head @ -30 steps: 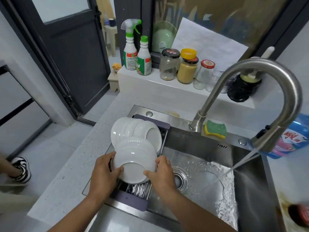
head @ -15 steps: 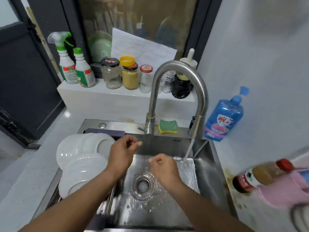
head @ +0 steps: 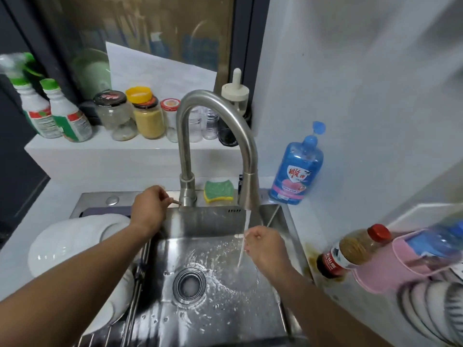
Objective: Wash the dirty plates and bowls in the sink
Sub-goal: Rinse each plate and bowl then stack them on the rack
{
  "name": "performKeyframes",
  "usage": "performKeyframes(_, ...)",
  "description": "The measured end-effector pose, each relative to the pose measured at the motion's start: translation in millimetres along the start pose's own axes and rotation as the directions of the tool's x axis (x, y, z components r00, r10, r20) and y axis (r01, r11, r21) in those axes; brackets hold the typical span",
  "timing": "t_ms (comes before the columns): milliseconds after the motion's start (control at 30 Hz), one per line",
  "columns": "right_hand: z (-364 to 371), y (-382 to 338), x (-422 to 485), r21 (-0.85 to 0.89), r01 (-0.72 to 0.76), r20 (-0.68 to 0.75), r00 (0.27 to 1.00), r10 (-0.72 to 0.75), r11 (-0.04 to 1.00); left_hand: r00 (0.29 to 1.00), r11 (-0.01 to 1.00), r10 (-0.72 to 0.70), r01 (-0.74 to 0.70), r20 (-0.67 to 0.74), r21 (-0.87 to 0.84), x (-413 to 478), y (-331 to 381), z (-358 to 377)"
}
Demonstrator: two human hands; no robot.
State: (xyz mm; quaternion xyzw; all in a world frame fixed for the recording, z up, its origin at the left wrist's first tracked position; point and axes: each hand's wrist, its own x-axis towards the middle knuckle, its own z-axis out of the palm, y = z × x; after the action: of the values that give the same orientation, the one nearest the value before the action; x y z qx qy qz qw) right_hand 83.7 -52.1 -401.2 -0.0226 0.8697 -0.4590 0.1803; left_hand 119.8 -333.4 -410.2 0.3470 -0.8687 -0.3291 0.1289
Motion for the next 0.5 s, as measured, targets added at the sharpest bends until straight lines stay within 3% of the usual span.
performKeyframes(200, -2, -6, 4, -0.021, 0.046, -0.025, 0.999, -0.047, 0.999, 0.999, 0.995, 0.051, -0.05, -0.009, 0.089, 7, -3, -3)
performKeyframes(300, -1, -5, 4, -0.031, 0.072, -0.034, 0.997, -0.073, 0.997, 0.99, 0.973, 0.144, -0.141, -0.005, 0.184, 4, -3, -3)
performKeyframes(400, 0, -3, 2, -0.04, 0.082, -0.041, 0.996, -0.084, 0.996, 0.935, 0.838, 0.352, -0.33, 0.03, 0.435, 2, -10, -3)
performKeyframes(500, -2, 1, 0, -0.047, 0.091, -0.053, 0.994, -0.094, 0.995, 0.911, 0.784, 0.395, -0.401, 0.116, 0.473, 8, -22, -4)
